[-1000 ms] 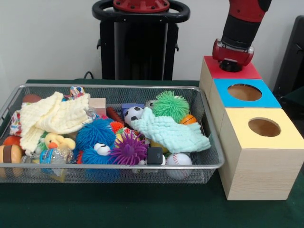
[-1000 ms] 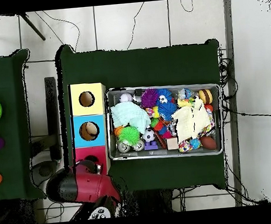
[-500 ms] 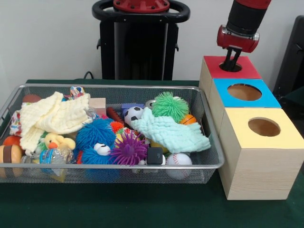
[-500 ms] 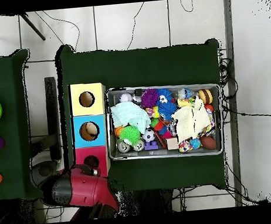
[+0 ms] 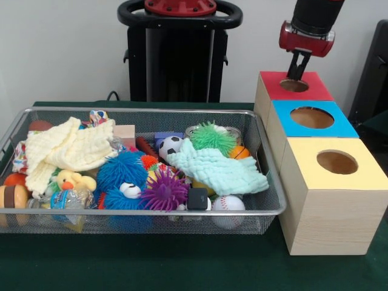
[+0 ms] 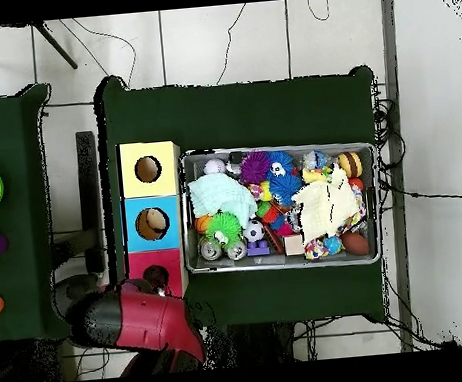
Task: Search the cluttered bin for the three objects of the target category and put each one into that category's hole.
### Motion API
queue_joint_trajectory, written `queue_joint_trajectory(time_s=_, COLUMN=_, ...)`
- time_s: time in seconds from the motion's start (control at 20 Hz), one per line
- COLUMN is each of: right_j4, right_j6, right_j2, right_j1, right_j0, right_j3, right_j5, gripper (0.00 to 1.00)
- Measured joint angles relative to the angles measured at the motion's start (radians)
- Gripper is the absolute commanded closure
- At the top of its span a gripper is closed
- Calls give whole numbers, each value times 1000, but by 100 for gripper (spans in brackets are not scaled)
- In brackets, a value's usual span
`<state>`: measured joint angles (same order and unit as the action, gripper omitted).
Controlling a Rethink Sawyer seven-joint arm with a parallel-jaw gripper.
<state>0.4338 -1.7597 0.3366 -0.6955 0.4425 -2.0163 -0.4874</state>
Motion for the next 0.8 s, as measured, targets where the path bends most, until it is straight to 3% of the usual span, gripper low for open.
queue_joint_trajectory(time_s=0.5, right_j4=-14, right_j6=0, right_j2=15, right_j1=-8, right_j0=-13, right_j3=61, right_j5=-86, gripper=100)
queue_joint_trajectory(time_s=0.8, right_j4=-50, right_j6=0, right_j2=18, right_j1=-8, right_j0=-67, right_j3=130, right_j5=-145, gripper=100)
